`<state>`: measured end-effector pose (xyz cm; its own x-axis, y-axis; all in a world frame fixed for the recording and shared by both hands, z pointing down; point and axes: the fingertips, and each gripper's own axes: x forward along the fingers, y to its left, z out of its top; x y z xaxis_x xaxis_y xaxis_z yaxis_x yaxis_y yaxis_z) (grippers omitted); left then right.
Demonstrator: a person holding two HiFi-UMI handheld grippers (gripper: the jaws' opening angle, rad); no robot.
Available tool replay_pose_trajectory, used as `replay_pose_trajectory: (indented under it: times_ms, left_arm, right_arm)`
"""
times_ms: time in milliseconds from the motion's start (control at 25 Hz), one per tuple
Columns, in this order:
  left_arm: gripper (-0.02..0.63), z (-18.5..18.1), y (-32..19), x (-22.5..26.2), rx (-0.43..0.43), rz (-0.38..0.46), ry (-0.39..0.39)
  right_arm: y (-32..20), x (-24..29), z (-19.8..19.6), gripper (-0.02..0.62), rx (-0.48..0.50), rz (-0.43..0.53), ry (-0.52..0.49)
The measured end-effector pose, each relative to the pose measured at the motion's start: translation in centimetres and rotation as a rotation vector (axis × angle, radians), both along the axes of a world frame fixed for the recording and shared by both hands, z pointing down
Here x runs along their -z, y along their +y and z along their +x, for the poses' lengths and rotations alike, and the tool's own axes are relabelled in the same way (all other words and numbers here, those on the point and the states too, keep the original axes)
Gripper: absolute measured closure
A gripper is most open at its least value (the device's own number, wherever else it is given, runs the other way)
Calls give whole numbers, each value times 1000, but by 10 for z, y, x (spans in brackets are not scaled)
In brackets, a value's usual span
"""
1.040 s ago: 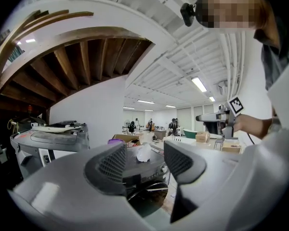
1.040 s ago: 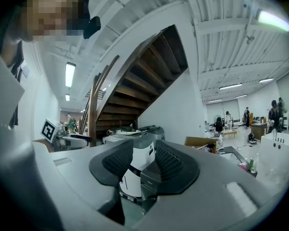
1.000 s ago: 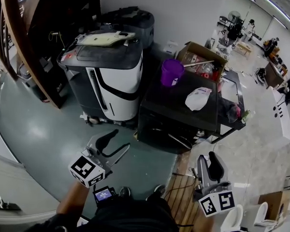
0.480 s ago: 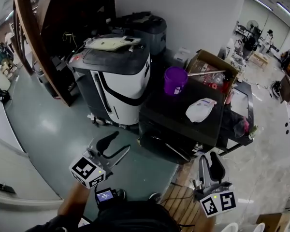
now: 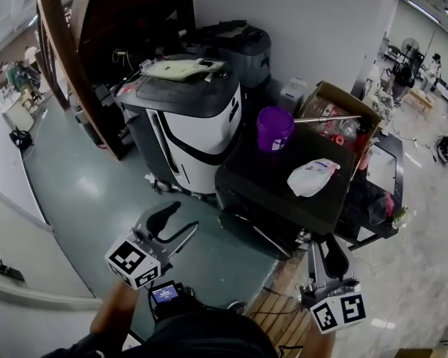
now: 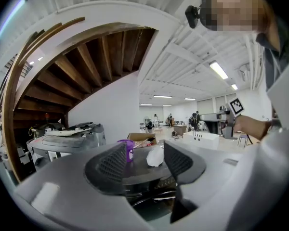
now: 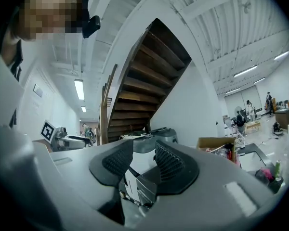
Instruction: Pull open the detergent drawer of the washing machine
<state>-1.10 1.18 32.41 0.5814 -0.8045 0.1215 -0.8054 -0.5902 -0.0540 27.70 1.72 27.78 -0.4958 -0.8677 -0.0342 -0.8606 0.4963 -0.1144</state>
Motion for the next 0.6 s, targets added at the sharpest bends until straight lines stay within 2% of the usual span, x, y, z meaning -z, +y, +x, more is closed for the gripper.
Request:
replay_pose_trajectory:
  times_ms: [240, 400, 600]
  left_arm:
    - [347, 19, -15, -2, -8, -19, -9]
    - [347, 32, -32, -3, -56, -24, -9]
    - [347, 46, -65, -11, -132, -36, 11]
  right_arm:
    - [-8, -8, 18, 454, -15, -19, -16]
    - [-12, -11, 25, 453, -50, -32, -16]
    - [-13, -7, 39, 453, -140, -33, -1]
